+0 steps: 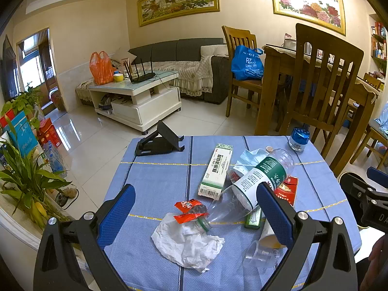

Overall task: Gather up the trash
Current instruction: 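Grasp the clear water bottle with the right gripper while the left gripper grasps a clear cup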

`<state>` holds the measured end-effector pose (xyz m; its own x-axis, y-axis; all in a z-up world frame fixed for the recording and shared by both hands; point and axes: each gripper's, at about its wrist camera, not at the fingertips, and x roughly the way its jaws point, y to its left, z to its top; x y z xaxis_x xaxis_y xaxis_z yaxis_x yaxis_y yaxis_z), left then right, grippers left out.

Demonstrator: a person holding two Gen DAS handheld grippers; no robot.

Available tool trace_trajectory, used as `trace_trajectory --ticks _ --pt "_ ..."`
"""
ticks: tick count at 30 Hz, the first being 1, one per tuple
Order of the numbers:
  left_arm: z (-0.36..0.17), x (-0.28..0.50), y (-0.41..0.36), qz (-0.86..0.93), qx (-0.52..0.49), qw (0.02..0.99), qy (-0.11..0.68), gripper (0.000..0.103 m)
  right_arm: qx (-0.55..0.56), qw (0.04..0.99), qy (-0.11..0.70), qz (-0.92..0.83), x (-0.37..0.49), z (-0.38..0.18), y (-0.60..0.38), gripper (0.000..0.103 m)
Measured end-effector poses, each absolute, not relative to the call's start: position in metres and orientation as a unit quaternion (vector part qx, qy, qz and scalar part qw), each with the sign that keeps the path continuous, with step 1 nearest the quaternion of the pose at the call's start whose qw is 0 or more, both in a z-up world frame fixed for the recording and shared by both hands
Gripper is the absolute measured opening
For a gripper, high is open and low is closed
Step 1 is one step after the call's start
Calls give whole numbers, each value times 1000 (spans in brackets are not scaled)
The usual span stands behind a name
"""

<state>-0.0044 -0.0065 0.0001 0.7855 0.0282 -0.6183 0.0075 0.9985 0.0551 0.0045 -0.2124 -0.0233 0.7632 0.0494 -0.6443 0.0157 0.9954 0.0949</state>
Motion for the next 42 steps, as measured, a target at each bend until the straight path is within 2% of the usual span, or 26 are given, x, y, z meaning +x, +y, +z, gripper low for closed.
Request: trace_trajectory --ticks 8,12,15,18,21,28,30,32,37,42 --pt "0 -5 -6 5 26 944 328 97 45 937 345 11 5 -25 -209 98" --pt "-6 -3 0 6 21 942 334 97 12 938 334 86 13 -27 -188 98" --pt "-20 2 20 16 2 936 351 97 -124 919 326 186 30 -33 -148 98" --pt "-40 6 43 40 -1 928 370 97 -304 849 330 279 39 -59 -101 98" --pt "-63 8 69 65 -10 916 396 97 -394 793 351 305 56 -78 -70 97" --pt "-91 7 113 97 -27 903 419 97 -526 673 405 327 100 -114 -44 97" --pt "-95 7 120 99 -35 901 420 97 -554 640 419 328 106 -126 -37 94" --pt "-98 6 126 99 -45 900 423 97 -566 626 425 328 110 -134 -35 87" --pt "-102 10 128 97 -49 899 425 97 -625 571 435 308 123 -171 -17 83" --pt "-102 11 129 97 -54 898 427 97 -648 551 428 304 121 -184 -13 79"
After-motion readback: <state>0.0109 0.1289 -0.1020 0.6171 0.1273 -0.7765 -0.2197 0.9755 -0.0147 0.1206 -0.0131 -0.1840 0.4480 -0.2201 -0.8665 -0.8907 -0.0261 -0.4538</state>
